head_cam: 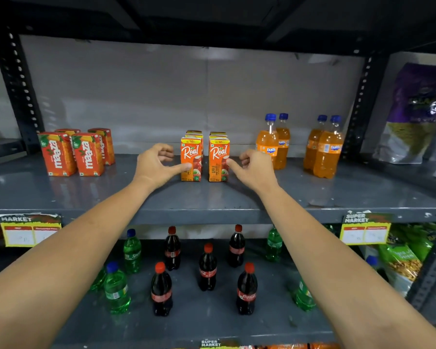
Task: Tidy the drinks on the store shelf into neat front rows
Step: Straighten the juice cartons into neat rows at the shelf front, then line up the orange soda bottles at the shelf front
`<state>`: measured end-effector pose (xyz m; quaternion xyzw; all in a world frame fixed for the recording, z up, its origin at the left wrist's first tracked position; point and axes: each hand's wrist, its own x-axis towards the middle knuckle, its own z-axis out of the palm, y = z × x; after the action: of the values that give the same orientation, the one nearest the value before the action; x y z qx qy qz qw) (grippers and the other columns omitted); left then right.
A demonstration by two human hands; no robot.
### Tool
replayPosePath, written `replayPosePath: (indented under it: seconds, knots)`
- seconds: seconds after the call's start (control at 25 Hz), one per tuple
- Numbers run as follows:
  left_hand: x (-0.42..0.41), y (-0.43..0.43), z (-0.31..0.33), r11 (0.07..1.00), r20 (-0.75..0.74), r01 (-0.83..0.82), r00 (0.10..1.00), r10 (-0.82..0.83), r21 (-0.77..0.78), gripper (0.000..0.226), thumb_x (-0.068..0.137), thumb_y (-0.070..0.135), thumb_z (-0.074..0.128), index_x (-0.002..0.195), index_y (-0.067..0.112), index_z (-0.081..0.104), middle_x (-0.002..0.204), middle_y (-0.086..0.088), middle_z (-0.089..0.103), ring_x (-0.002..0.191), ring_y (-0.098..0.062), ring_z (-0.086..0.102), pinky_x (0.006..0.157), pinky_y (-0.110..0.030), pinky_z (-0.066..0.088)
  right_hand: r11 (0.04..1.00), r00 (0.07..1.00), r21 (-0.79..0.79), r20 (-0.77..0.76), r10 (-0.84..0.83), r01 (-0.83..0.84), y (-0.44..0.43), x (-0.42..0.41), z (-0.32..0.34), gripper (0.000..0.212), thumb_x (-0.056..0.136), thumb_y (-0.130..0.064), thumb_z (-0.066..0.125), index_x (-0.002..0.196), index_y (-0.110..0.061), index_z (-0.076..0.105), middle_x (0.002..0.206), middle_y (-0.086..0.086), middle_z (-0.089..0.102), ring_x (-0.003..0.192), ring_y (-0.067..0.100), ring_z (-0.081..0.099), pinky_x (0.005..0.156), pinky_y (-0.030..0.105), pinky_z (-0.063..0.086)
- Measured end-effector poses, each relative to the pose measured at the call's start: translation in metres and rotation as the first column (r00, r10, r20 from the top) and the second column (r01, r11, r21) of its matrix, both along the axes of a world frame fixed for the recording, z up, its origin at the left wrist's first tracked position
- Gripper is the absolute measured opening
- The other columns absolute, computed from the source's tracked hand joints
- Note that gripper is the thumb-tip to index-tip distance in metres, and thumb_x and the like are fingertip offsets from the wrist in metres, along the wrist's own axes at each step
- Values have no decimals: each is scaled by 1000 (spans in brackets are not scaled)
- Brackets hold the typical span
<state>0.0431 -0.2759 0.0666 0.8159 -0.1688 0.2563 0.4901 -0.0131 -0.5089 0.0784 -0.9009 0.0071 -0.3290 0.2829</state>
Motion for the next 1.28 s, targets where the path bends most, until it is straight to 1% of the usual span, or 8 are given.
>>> replayPosePath:
  seconds: [0.16, 0.4, 0.56, 0.72, 0.88, 1.0, 1.16, 1.28]
  knots:
    - [-15, -6, 0, 1000, 157, 6, 988, -2, -27, 57, 65, 34, 85, 110, 10, 61, 108, -5, 66, 98, -12, 59, 82, -28, 50, 987, 986, -115, 133, -100, 116, -13, -25, -6, 30, 90, -35, 58, 100, -8, 65, 96, 9, 70, 86, 20, 64, 66, 23, 43]
    - [-44, -47, 0, 980, 399, -89, 917, 10, 179, 41, 73, 40, 76, 104, 17, 61, 106, -3, 65, 101, -21, 56, 78, -33, 46, 929, 936, -241, 283, -210, 281, -68, -53, -13, 26, 89, -35, 54, 94, -12, 63, 97, 5, 62, 89, 19, 59, 63, 25, 43]
    - [-58, -115, 2, 965, 430, -41, 900, -77, 258, 43, 78, 41, 69, 111, 16, 59, 114, -5, 61, 109, -24, 53, 85, -36, 46, 884, 897, -260, 326, -299, 389, -123, -58, -11, 39, 86, -38, 56, 115, -11, 58, 126, 12, 54, 112, 29, 52, 82, 38, 50]
    - [-47, -184, 3, 983, 287, -30, 958, -24, 183, 77, 76, 47, 72, 137, 15, 39, 140, -11, 43, 129, -26, 40, 100, -42, 42, 895, 903, -198, 251, -348, 399, -180, -47, -4, 71, 83, -46, 60, 142, -13, 37, 152, 17, 31, 134, 38, 34, 106, 45, 37]
    - [-31, -218, 4, 996, 46, -65, 997, 62, 60, 103, 69, 48, 78, 147, 15, 20, 150, -14, 35, 137, -30, 34, 106, -43, 35, 967, 975, 194, 117, -190, 165, -227, -24, -3, 96, 75, -48, 71, 150, -16, 19, 157, 13, 21, 144, 32, 22, 114, 46, 29]
    - [-24, -233, 7, 998, 47, -19, 999, 22, -63, 88, 69, 37, 82, 138, 13, 34, 134, -12, 53, 122, -27, 51, 95, -35, 42, 809, 998, 588, 41, -37, 6, -248, -10, 4, 95, 70, -40, 79, 147, -21, 27, 152, 8, 34, 138, 27, 36, 110, 44, 38]
    - [-16, -245, 12, 987, -28, 72, 997, -77, -147, 75, 69, 29, 84, 131, 16, 44, 126, -6, 58, 107, -13, 52, 87, -30, 44, 663, 963, 714, 60, 263, -226, -267, 7, 10, 68, 73, -19, 80, 133, -18, 48, 130, 10, 58, 117, 26, 58, 94, 45, 52]
    - [-6, -256, 13, 971, -110, 166, 976, -186, -170, 79, 66, 30, 85, 133, 21, 43, 125, -1, 55, 115, -17, 52, 88, -34, 48, 547, 887, 772, 46, 460, -324, -285, 18, 13, 63, 74, -7, 77, 131, -14, 49, 129, 17, 59, 114, 30, 61, 93, 46, 53]
